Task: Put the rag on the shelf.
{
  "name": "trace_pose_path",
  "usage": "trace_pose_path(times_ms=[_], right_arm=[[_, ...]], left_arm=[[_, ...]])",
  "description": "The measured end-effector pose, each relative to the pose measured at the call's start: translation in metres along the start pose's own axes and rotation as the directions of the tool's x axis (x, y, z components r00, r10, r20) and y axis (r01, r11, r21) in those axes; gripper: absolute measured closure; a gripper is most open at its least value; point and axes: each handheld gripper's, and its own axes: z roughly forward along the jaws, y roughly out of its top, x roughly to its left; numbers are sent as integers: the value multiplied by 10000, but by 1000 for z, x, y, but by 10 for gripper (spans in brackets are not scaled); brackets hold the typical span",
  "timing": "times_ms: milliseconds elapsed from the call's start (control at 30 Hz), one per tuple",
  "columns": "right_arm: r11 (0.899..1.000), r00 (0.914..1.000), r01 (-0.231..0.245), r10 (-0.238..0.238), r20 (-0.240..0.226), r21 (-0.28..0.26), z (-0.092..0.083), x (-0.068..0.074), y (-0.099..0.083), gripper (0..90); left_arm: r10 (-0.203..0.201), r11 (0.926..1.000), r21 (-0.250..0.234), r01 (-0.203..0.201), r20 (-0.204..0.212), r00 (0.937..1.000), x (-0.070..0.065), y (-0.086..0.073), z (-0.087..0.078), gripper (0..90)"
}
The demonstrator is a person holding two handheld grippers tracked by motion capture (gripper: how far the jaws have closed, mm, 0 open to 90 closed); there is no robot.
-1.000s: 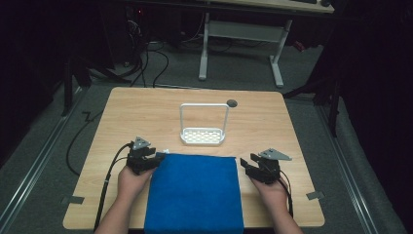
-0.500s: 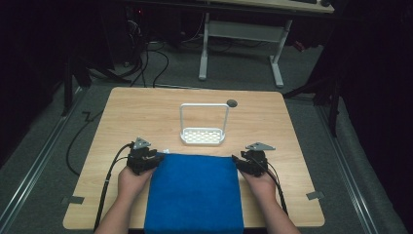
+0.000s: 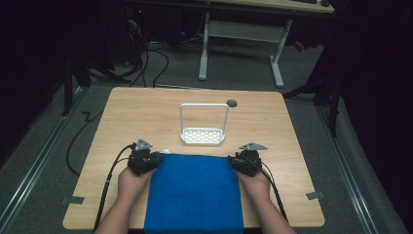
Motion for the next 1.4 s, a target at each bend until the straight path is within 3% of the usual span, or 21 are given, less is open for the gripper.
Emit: trace_pose_path(times_ms=[333,533,700,1000,1100,1200,1233,1300,1400], right_arm=[[9979,9979,646,-646,105,59,-1,10,-2,865],[9968,9970,770,-768,122,-200,-4,14,-3,881],[9924,9985,547,-543,67,-1106,-20,14,-1,881],[9767,9992,266,-320,-219,-2130,-41,13,-8,882],[9654,9993,90,-182,-332,-2606,-52,13,-14,882],[9556,9993,13,-123,-355,-2948,-60,13,-17,883],[9546,9993,77,-180,-319,-2979,-62,13,-18,883],[9534,9993,155,-246,-266,-3012,-64,13,-18,883],[9435,9994,207,-282,-180,-3306,-73,13,-18,883]], left_arm=[[-173,9997,-187,176,128,9998,2,-2,-2,862],[-30,9981,-615,36,95,10000,0,-1,-8,880],[168,9939,-1086,-163,43,9998,-4,1,-14,882],[387,9851,-1688,-339,253,9989,-13,3,-24,881],[459,9752,-2180,-384,292,9985,-18,1,-30,881],[361,9718,-2341,-273,334,9988,-19,1,-34,882],[340,9667,-2548,-245,328,9989,-21,1,-38,882],[369,9637,-2656,-273,313,9988,-22,1,-40,881],[430,9564,-2901,-346,226,9988,-26,3,-46,882]])
